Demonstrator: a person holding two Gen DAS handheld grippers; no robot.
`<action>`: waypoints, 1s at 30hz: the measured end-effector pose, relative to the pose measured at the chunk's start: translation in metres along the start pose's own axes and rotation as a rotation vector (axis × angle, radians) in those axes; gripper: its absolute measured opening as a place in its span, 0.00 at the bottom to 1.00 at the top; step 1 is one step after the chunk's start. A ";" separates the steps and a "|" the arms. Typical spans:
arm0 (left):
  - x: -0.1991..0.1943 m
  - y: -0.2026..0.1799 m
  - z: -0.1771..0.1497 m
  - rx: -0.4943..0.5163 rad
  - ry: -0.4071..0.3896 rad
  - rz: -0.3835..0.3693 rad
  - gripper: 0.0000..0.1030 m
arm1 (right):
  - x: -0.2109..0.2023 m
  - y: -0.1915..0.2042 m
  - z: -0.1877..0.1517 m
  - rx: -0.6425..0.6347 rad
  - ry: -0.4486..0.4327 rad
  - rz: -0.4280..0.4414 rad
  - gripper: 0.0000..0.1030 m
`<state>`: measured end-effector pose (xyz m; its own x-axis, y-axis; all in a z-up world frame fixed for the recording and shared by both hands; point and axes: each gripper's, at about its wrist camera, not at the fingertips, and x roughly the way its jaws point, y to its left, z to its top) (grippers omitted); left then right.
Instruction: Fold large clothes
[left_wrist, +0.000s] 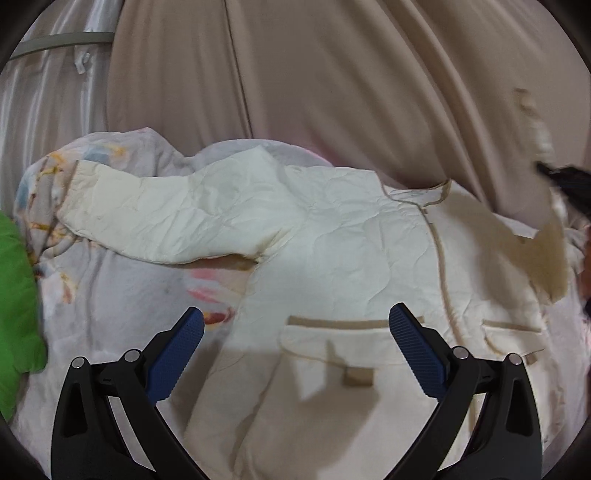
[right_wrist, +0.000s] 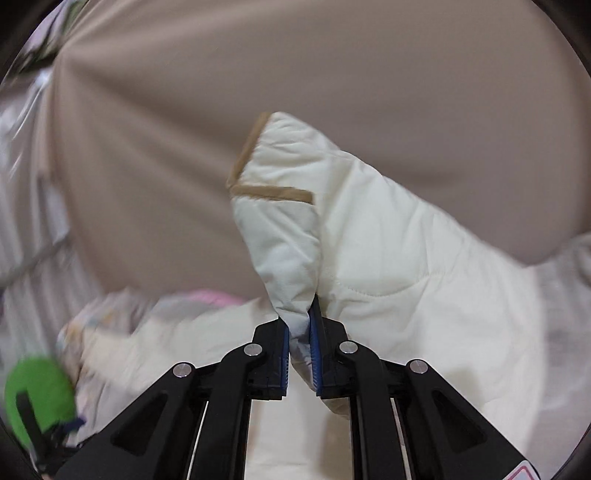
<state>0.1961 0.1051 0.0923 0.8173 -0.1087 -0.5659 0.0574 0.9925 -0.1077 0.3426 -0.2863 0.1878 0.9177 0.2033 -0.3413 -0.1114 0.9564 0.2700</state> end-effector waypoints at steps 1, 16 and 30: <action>0.003 -0.002 0.003 -0.003 0.005 -0.015 0.95 | 0.025 0.025 -0.013 -0.040 0.048 0.022 0.11; 0.142 -0.034 0.024 -0.128 0.338 -0.278 0.95 | 0.033 0.057 -0.151 -0.114 0.353 0.082 0.61; 0.126 -0.057 0.109 -0.088 0.149 -0.370 0.09 | -0.016 -0.154 -0.138 0.576 0.258 -0.033 0.27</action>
<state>0.3584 0.0406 0.1156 0.6580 -0.4707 -0.5878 0.2773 0.8772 -0.3919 0.2925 -0.4081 0.0276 0.7875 0.2889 -0.5444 0.2044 0.7109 0.6730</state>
